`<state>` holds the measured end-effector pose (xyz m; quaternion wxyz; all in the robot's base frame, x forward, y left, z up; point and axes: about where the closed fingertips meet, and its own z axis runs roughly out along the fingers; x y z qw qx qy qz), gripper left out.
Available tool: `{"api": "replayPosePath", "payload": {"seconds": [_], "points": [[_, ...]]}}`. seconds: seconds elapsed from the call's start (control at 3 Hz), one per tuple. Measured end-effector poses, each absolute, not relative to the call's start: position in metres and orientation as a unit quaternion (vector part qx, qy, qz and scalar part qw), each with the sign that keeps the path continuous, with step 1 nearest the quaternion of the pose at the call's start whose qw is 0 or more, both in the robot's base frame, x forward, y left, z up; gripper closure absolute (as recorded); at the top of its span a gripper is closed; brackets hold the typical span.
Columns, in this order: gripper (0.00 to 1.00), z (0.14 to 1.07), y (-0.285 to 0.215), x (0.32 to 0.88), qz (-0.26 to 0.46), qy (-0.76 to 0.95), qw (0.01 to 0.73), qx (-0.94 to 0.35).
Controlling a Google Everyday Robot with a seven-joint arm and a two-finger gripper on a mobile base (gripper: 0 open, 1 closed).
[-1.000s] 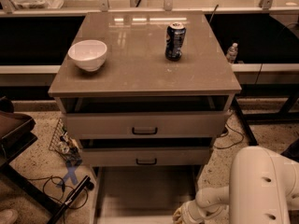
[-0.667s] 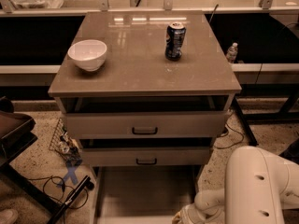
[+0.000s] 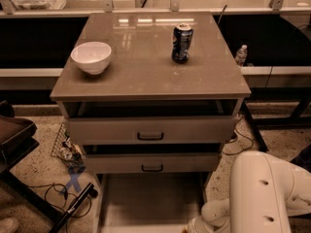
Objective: Open bottom drawer
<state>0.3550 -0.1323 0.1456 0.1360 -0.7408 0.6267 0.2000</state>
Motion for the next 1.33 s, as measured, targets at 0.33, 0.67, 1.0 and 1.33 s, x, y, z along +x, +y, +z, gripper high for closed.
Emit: {"api": "replayPosePath", "payload": {"seconds": [0.33,0.67,1.0,1.33], "points": [[1.0,0.1457,-0.1325,0.3552,0.2,0.627,0.136,-0.741],[0.75,0.1446,-0.1312,0.3528,0.202,0.626,0.135,-0.741],[0.52,0.1439,-0.1303,0.3514,0.204,0.626,0.135,-0.741],[0.28,0.1431,-0.1294,0.3497,0.205,0.626,0.134,-0.74]]}}
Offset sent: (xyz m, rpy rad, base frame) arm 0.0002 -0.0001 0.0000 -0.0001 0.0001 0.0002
